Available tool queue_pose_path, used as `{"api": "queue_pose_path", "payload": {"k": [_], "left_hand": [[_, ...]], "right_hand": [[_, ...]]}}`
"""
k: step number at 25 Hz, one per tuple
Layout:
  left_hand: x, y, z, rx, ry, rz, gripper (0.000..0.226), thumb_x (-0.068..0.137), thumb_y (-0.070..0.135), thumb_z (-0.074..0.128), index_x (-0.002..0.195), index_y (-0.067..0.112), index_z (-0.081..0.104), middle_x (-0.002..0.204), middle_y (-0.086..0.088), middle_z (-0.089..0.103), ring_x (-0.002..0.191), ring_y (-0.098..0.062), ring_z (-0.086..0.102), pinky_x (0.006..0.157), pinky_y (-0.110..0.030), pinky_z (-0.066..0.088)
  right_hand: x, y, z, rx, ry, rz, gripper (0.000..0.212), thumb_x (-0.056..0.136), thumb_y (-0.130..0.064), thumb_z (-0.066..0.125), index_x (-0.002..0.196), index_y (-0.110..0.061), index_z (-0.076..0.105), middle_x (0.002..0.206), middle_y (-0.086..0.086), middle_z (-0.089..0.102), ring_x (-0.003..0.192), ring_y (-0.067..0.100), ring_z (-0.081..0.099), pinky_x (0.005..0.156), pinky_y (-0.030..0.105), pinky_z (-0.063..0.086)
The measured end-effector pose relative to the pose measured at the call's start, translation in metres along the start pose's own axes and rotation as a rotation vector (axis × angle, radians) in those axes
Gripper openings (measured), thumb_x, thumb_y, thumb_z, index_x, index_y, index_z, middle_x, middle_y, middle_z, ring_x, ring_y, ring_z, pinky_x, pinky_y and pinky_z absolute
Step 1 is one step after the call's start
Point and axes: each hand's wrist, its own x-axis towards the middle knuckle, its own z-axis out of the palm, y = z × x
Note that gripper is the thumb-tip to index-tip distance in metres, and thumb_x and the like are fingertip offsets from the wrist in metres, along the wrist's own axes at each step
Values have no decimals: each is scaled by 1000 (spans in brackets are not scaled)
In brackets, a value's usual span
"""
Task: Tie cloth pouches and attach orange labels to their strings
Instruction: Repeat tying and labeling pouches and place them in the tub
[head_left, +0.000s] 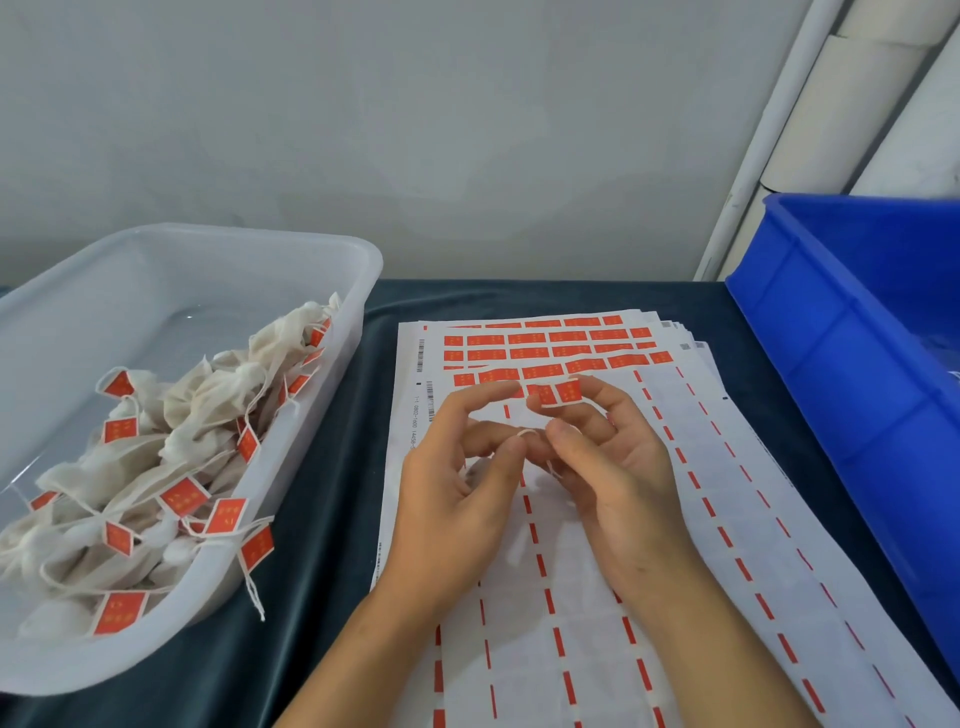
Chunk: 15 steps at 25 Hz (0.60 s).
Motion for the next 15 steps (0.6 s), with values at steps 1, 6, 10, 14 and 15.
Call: {"api": "queue_pose_path", "payload": {"k": [1,6,10,14,15], "left_hand": [[0,0,0,-3,2,-7,35,99,22,65,124,45,60,102,12,79,103,-12,75,83,-35,59],[0,1,0,2,7,-29,33,101,17,64,127,37,60,96,9,80,102,-17,76,90,-56,60],[1,2,2,34,-1,-65,31,104,13,63,126,35,61,95,12,79,100,-13,76,95,-60,59],[1,-2,3,70,-18,-90,31,103,16,64,124,39,61,93,16,77,97,-9,74,92,-38,62],[2,-4,3,87,-29,-93,29,103,18,65,121,41,62,89,16,76,93,-9,74,86,-29,61]], "right_hand": [[0,0,0,-17,17,-5,40,94,-18,72,130,-31,60,117,1,75,106,26,74,93,43,60],[1,-1,1,-90,112,-35,44,83,-26,83,121,-40,65,110,-8,77,103,20,75,93,47,60],[2,-6,-5,-83,150,-29,50,77,-36,84,123,-38,63,111,-9,77,100,18,76,88,41,62],[3,-8,-7,-1,141,-4,53,74,-33,81,124,-33,64,112,-4,77,97,23,76,78,36,63],[3,-8,-7,13,131,3,53,74,-31,81,124,-32,64,112,-2,77,97,24,77,75,34,63]]}}
